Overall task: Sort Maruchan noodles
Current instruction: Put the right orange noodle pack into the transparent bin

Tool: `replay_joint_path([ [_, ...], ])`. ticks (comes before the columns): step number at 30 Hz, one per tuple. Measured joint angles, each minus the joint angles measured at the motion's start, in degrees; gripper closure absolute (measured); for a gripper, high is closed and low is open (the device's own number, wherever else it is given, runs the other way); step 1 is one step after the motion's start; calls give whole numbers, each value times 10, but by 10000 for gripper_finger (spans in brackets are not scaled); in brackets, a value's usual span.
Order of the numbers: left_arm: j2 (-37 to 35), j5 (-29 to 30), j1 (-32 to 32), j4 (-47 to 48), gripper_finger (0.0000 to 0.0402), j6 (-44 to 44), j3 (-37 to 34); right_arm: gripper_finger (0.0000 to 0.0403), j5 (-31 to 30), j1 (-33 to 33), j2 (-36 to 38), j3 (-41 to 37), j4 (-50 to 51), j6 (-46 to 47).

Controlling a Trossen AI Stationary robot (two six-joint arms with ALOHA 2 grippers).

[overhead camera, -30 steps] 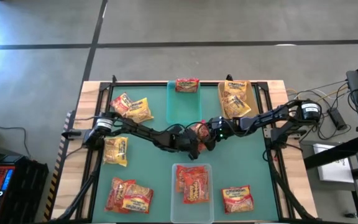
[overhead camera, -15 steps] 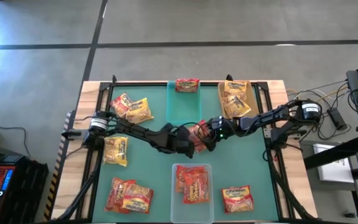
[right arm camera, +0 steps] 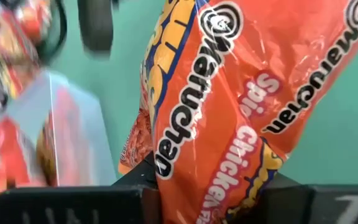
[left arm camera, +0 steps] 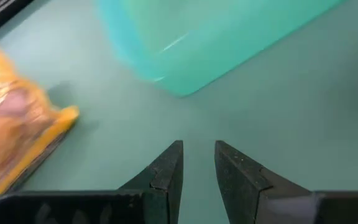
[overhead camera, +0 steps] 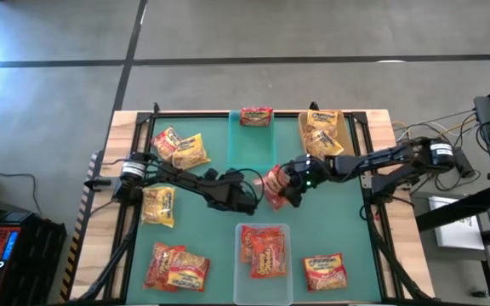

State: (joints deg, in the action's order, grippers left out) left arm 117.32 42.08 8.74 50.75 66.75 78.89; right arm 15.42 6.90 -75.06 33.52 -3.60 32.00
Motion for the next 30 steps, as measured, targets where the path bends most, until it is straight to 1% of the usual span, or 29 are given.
replay_joint_path([
  [3,0,5,7,36,326,48,0,329,21,-4,27,11,68,-19],
  [5,0,8,14,46,326,67,0,329,32,-10,45,17,96,-23],
  [8,0,9,20,48,326,79,-3,329,36,-25,76,27,116,-23],
  [11,2,9,22,53,326,89,-6,329,56,-45,104,42,138,-20],
  [15,6,9,21,57,326,98,-6,329,52,-103,120,53,123,7],
  [19,6,9,21,59,326,87,-6,329,25,-190,102,55,73,31],
  [21,5,9,21,61,326,78,-7,329,20,-232,89,57,33,42],
  [23,4,9,21,63,326,75,-7,329,2,-270,73,63,2,46],
  [26,4,10,20,64,326,74,-7,329,-36,-318,47,79,-30,44],
  [30,4,10,19,73,326,73,-6,329,-86,-365,-3,107,-38,28],
])
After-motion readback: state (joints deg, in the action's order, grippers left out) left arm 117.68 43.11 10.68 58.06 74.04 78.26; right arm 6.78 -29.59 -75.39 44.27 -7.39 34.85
